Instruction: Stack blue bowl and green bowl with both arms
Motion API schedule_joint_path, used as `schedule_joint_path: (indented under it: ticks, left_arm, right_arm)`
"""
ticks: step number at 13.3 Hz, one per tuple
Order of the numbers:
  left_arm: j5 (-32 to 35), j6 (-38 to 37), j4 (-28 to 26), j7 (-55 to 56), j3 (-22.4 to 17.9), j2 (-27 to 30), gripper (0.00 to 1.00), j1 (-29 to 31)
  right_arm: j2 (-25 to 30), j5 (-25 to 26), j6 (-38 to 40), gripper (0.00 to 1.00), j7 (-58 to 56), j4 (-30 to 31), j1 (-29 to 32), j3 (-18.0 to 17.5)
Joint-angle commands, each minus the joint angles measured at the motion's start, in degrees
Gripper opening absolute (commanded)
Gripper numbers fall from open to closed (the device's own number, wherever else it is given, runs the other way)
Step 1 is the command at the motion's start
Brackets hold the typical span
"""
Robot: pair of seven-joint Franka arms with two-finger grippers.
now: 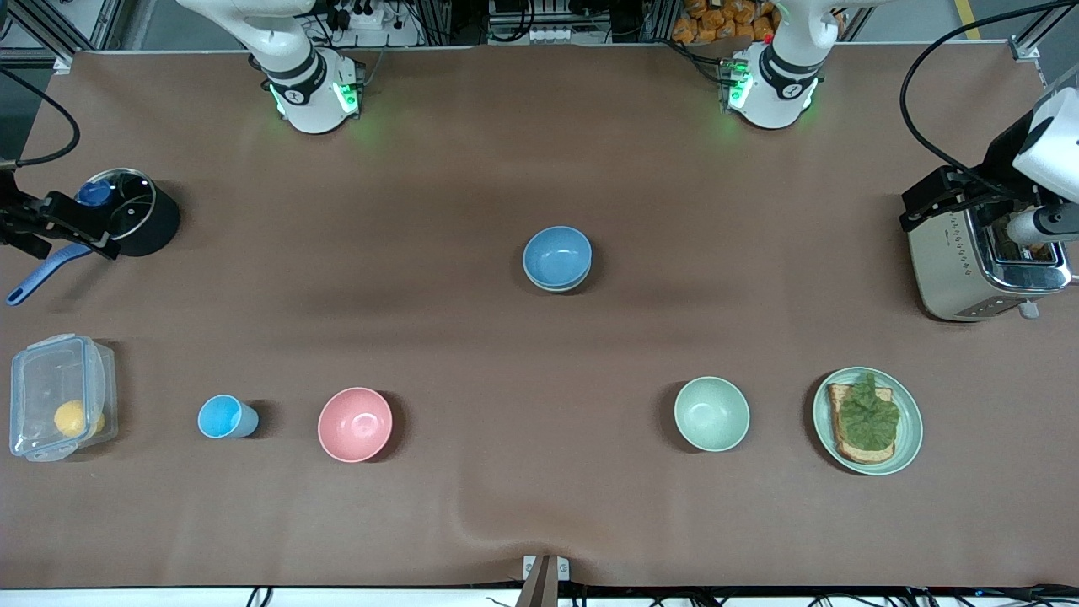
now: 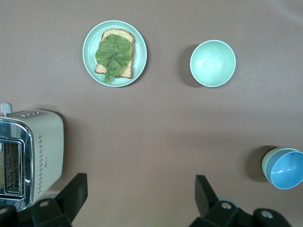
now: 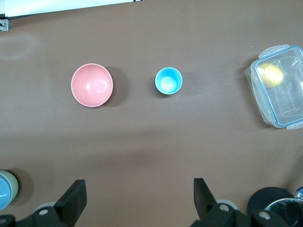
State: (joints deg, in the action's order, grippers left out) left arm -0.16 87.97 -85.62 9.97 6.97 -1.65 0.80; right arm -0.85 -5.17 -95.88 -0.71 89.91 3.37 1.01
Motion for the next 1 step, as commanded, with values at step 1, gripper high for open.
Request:
schedule_joint_path:
  ticks: [1]
  left_arm:
    - [1.21, -0.96, -0.51, -1.45, -0.2, 1.12, 1.0, -0.18]
  right_arm:
    - [-0.03, 1.39, -0.27, 1.0, -0.17, 0.0, 1.02, -1.36]
